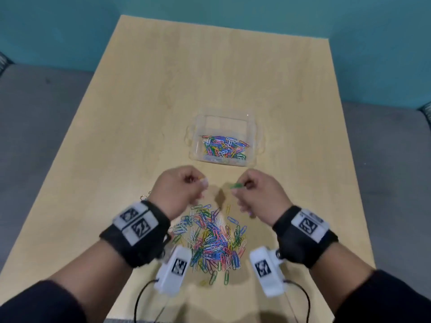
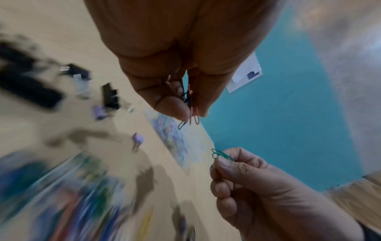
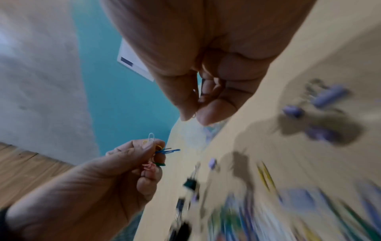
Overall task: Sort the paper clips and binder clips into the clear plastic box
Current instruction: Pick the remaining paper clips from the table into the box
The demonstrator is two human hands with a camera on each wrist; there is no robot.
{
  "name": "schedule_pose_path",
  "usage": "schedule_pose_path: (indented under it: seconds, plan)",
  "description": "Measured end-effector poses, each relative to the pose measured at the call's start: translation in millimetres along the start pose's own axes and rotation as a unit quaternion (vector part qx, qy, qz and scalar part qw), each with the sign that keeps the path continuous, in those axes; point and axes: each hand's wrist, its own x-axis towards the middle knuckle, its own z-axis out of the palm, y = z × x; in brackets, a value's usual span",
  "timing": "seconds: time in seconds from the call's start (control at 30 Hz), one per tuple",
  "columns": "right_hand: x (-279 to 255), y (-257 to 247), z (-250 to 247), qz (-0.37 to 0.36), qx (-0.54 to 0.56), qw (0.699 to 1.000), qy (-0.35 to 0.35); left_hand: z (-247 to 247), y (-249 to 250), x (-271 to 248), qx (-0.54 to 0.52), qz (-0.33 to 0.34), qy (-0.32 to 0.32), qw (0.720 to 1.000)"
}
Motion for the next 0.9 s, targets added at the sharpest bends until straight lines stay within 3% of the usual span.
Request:
schedule_pose_path:
  seconds: [0.13, 0.2, 0.33, 0.43, 0.53, 0.67, 0.8, 0.9]
  plan:
    - [55, -32, -15, -0.051, -0.062, 0.994, 0.076, 6, 42, 56, 0.056, 0.052, 0.042, 0.996]
    - [73, -44, -17, -0.068, -0.124, 0.987, 0.082, 12, 52, 73, 0.073, 0.065, 0.032, 0.995]
    - [72, -50, -17, -0.095, -0.278, 0.953, 0.068, 12, 56, 70, 0.086, 0.068, -0.026, 0.994]
    - [43, -29, -18, -0.154, -0.316, 0.931, 0.097, -6, 38, 43, 0.108, 0.069, 0.009, 0.992]
    - [4, 6, -2, -0.173, -0.360, 0.916, 0.011, -23, -5, -11, 0.211, 0.096, 0.036, 0.972]
    - [-29, 39, 33, -0.218, -0.455, 0.852, -0.140, -19, -68, -92, 0.328, 0.148, -0.040, 0.932]
    - [-24, 49, 63, -0.277, -0.494, 0.812, -0.144, -8, -104, -129, 0.421, 0.168, -0.041, 0.890]
    - [-20, 47, 74, -0.253, -0.537, 0.791, -0.152, 0, -114, -131, 0.492, 0.170, -0.027, 0.853]
